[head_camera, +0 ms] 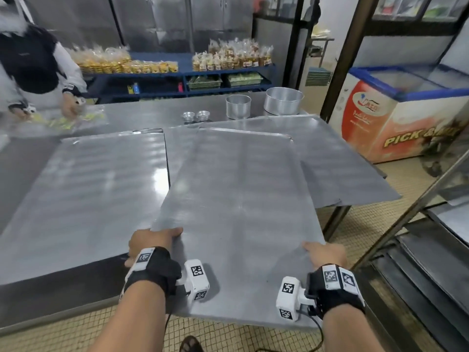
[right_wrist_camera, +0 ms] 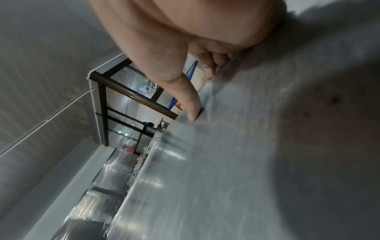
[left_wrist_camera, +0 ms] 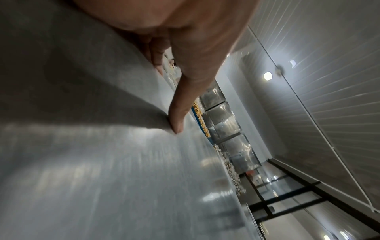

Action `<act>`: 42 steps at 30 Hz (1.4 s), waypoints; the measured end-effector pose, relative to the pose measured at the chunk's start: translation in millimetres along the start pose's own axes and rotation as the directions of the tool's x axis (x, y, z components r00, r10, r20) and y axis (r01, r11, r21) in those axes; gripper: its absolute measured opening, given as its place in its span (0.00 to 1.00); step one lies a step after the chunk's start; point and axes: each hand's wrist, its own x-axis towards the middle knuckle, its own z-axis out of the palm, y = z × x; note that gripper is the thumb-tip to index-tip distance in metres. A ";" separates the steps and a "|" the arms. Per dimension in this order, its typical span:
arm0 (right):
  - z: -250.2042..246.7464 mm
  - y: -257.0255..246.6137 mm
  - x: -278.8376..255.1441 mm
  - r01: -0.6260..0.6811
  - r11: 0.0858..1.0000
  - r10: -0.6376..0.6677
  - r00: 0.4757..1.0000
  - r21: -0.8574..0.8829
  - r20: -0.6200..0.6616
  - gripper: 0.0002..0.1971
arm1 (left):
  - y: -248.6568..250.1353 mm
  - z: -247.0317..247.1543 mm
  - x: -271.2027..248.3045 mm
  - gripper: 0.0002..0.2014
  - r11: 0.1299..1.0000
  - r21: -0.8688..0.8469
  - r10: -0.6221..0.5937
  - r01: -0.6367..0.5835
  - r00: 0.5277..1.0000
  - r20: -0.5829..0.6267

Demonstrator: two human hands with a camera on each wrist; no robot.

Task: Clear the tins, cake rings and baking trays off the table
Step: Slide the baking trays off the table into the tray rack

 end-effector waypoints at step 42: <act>392.1 -80.2 -150.8 0.183 0.912 -0.057 0.942 -0.367 0.330 0.13 | -64.3 -267.4 265.4 0.28 0.967 -0.057 -0.253 0.247 0.954 -0.161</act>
